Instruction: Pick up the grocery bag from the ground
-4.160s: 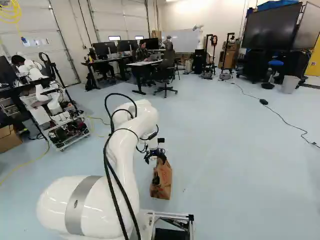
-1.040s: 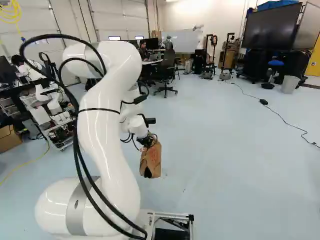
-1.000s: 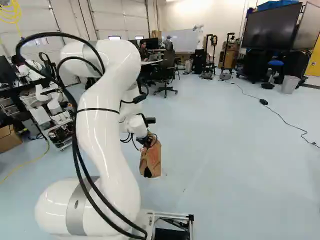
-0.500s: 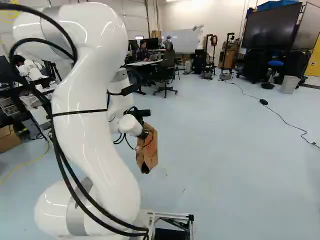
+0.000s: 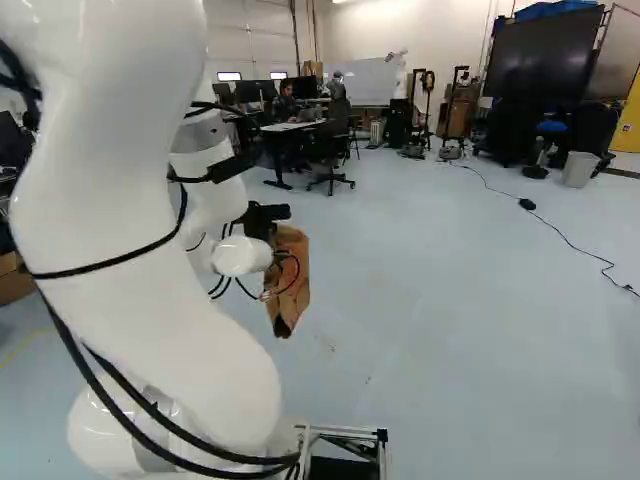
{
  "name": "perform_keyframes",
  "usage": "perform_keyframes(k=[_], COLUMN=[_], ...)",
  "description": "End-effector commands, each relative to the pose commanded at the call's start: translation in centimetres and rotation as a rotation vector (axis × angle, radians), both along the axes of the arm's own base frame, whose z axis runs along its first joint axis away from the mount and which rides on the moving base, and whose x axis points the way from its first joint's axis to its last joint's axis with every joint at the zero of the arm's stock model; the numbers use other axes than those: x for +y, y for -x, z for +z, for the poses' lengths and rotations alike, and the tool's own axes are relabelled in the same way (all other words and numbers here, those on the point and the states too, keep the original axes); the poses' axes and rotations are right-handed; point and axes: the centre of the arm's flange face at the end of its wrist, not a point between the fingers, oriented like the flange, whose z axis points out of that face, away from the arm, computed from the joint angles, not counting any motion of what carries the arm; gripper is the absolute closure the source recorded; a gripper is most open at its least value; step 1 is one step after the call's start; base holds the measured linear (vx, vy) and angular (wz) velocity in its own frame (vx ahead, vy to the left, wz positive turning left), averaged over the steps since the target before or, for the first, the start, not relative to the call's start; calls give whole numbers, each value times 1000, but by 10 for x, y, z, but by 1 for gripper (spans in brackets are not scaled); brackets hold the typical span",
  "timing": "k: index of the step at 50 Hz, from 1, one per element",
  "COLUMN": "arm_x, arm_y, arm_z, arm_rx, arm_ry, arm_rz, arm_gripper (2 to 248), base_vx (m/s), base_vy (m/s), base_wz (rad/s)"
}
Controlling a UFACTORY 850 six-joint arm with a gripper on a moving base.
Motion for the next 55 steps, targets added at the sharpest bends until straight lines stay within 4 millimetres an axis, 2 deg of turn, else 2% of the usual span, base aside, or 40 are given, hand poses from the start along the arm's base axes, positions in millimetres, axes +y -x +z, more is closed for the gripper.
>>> perform_keyframes(k=[5, 10, 32, 55], arm_x=[-1, -2, -8, -27], arm_y=[16, 23, 27, 42], arm_z=[7, 9, 13, 25], arm_rx=[-26, -35, -54, -122], arm_ry=[-4, -6, -8, -14], arm_rz=[5, 7, -7, -58], arm_gripper=[225, 225, 225, 225], base_vx=[0, 0, 0, 0], base_vy=[0, 0, 0, 0], base_wz=[0, 0, 0, 0])
